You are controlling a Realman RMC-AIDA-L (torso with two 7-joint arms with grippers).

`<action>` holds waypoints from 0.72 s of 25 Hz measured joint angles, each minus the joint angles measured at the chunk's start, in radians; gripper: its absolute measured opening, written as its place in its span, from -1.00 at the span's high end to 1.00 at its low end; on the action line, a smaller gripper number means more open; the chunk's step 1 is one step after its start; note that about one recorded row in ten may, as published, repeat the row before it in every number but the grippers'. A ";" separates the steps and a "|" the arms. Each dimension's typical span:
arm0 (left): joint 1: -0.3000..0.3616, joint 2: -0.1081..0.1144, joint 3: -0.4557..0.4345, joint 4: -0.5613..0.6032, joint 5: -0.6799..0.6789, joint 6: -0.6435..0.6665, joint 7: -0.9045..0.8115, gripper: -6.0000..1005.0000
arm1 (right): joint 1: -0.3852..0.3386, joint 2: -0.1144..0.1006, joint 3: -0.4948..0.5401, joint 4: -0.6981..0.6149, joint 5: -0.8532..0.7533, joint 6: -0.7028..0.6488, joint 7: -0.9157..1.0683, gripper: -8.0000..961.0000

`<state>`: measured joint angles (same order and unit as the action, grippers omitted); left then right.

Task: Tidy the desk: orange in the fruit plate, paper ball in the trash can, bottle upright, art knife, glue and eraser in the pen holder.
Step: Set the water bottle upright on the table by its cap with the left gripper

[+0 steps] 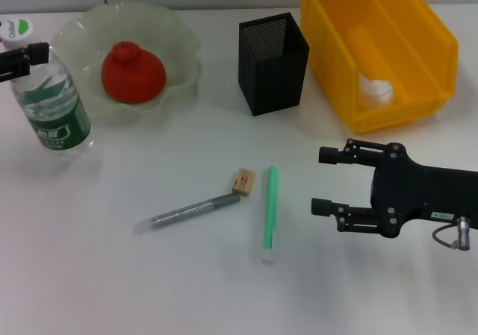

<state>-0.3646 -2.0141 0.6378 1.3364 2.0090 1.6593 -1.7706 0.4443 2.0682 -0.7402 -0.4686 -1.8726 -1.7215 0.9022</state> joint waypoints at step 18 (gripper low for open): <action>0.014 -0.015 -0.009 -0.015 0.001 -0.032 0.030 0.11 | 0.003 0.000 -0.001 -0.006 0.003 -0.013 -0.012 -0.53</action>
<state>-0.3504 -2.0291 0.6285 1.3210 2.0101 1.6278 -1.7403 0.4470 2.0677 -0.7409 -0.4750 -1.8693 -1.7349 0.8905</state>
